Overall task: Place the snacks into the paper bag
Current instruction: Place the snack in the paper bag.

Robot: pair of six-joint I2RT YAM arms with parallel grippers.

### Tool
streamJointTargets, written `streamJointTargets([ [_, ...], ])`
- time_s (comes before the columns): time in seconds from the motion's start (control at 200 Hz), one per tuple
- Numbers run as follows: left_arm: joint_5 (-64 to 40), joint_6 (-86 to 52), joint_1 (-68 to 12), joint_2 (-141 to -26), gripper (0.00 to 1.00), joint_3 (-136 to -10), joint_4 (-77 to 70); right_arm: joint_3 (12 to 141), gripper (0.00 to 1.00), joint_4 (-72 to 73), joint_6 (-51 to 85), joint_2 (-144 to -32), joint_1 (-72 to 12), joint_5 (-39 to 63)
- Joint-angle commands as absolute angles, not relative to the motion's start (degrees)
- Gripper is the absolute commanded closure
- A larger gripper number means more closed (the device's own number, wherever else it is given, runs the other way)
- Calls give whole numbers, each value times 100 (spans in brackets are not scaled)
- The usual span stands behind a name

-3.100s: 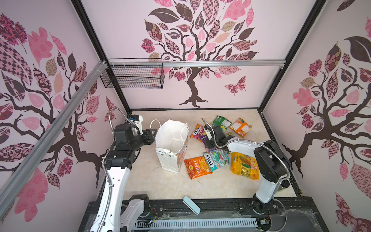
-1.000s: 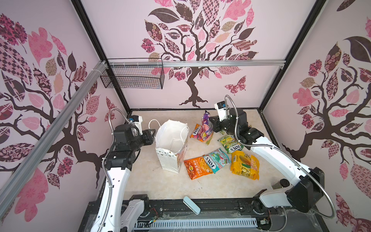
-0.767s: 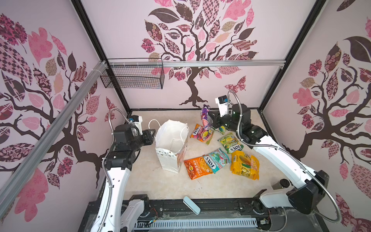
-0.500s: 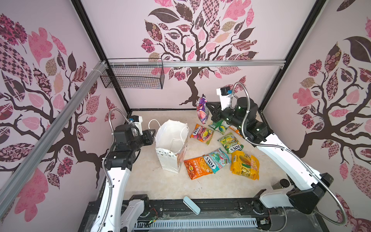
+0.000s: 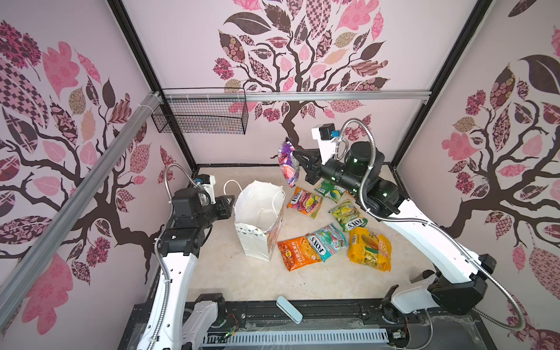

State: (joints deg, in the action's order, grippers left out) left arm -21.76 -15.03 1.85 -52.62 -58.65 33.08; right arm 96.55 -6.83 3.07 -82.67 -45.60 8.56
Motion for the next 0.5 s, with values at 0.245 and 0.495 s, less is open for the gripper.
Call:
streamJointTargets([
  [0.245, -2266, -1468, 206, -5237, 74, -5722, 3226, 9766, 100, -228, 59, -8540, -5362, 642],
  [0.495, -2232, -1459, 207, -5245, 75, -5723, 3249, 9494, 100, -158, -13, -8722, -5591, 510],
])
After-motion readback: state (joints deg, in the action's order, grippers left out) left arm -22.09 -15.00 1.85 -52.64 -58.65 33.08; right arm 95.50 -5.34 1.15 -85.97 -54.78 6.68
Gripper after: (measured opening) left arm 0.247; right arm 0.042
